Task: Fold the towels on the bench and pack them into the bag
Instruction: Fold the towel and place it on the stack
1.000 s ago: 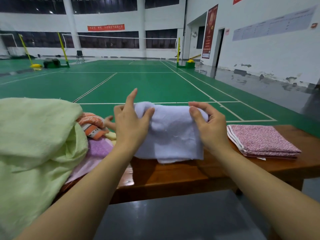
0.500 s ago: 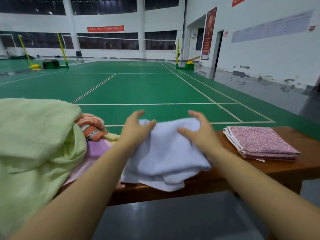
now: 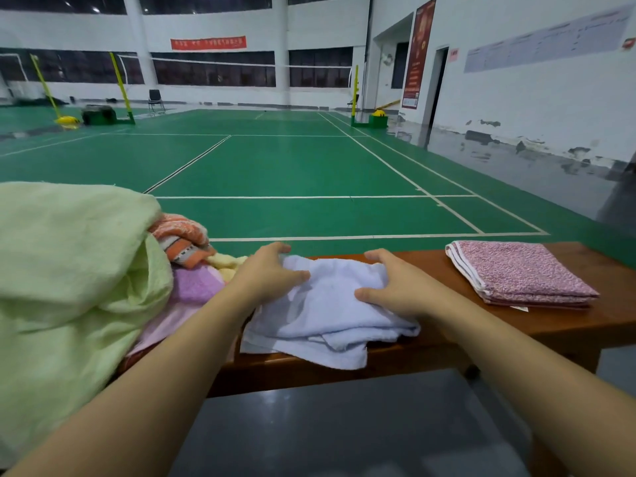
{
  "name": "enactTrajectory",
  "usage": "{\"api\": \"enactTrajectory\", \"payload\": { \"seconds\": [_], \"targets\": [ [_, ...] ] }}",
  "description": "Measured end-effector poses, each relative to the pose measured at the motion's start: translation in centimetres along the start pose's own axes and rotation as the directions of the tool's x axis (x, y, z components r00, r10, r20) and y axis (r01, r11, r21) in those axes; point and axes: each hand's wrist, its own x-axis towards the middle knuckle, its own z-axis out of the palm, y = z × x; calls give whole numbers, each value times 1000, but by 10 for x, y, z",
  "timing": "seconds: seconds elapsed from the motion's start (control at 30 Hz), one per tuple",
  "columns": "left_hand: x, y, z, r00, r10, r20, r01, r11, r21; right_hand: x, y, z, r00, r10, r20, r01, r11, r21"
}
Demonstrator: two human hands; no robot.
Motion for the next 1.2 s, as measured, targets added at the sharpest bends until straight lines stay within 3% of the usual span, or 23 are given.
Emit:
{"api": "enactTrajectory", "payload": {
  "seconds": [0.1, 0.27, 0.33, 0.43, 0.6, 0.63, 0.67, 0.73, 0.8, 0.93, 1.03, 1.13, 1.2],
  "targets": [
    [-5, -2, 2, 994, -24, 104, 26, 1000, -17, -3, 0, -3, 999, -20, -38, 23, 996, 86],
    [-12, -1, 0, 985, -140, 102, 141, 990, -9, 1, -3, -4, 993, -38, -109, 55, 986, 159],
    [-12, 0, 4, 982, -120, 145, 133, 988, -83, 3, -5, 0, 992, 3, -128, 35, 955, 294],
    [-11, -3, 12, 973, -104, 207, 160, 948, -275, 1, -15, 11, 989, 142, -42, -72, 709, 702],
    [-15, 1, 9, 906, -61, 419, 273, 841, -468, -3, -36, 17, 982, 161, 94, -136, 278, 951],
    [-16, 1, 8, 896, -60, 440, 286, 837, -467, -3, -36, 16, 985, 156, 75, -118, 290, 950],
    [-16, -1, 7, 901, -71, 428, 285, 841, -460, -2, -33, 14, 988, 152, 19, -81, 416, 906],
    [-18, -3, 9, 933, -123, 337, 260, 880, -398, -2, -22, 9, 981, 128, -143, -11, 781, 625],
    [-26, 3, 11, 954, -161, 251, 234, 926, -295, -5, -12, 2, 978, 85, -189, -20, 946, 325],
    [-34, 18, 18, 993, -83, 80, 81, 996, 34, -15, 3, -1, 985, 157, -73, -156, 988, 13],
    [-37, 23, 28, 999, 19, 28, -25, 975, 221, -19, 4, 3, 982, 177, -63, -174, 983, 49],
    [-35, 22, 34, 999, 34, 16, -37, 975, 218, -23, 2, 3, 984, 159, -82, -142, 973, 180],
    [-33, 23, 33, 999, 15, 33, -18, 997, 73, -20, 3, 0, 980, 147, -132, -117, 970, 212]
  ]
}}
